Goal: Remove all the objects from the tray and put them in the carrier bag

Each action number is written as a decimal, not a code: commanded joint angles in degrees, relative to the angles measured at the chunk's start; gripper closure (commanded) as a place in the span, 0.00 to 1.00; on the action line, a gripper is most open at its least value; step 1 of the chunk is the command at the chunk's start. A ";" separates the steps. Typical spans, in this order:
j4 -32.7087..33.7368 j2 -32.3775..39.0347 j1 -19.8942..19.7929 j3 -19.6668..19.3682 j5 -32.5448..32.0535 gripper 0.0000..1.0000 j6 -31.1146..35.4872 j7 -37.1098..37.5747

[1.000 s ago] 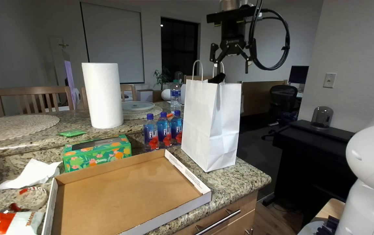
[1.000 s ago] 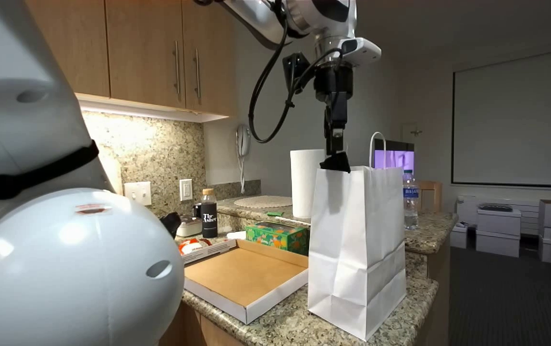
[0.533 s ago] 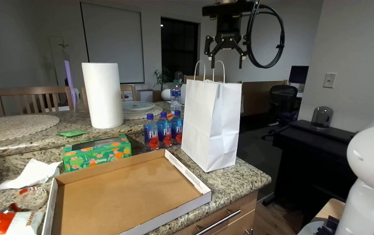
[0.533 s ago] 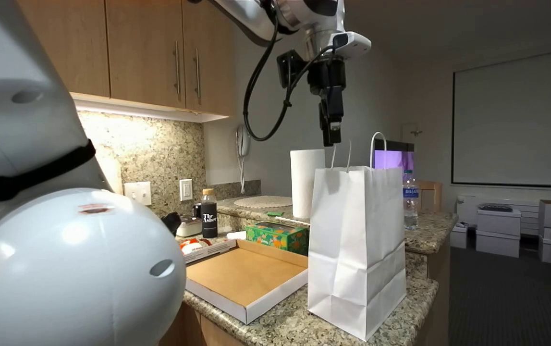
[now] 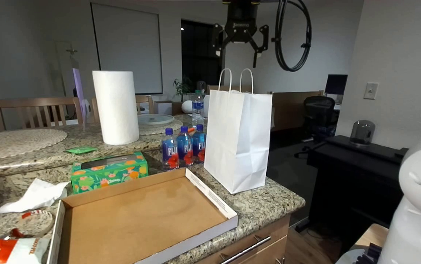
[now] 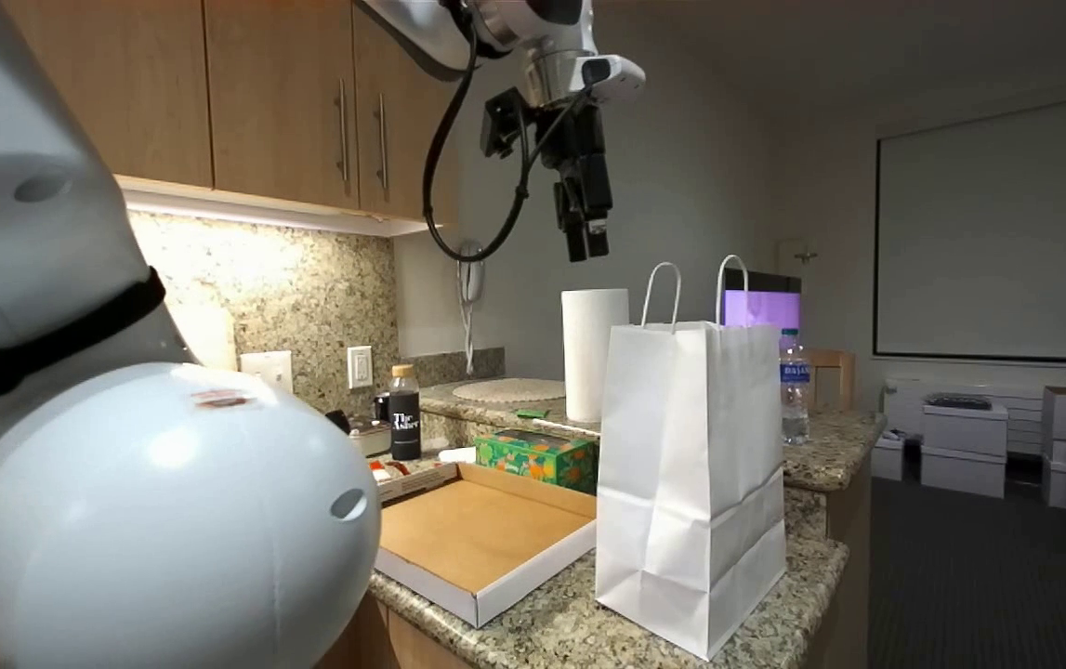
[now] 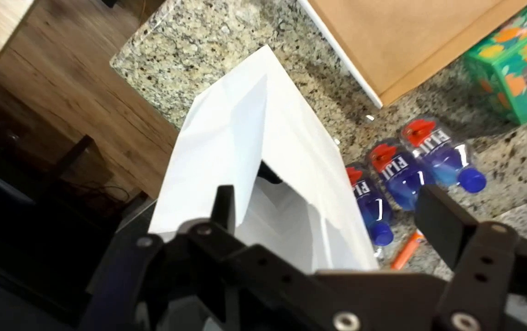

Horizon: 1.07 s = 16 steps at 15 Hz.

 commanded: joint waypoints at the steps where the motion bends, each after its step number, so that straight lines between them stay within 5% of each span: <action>1: -0.85 -1.28 3.81 2.80 0.00 0.00 0.21 -5.03; 10: -1.19 4.36 11.29 8.59 -0.57 0.00 1.48 -19.09; 16: -5.60 4.88 14.01 8.58 -0.97 0.00 4.81 -33.88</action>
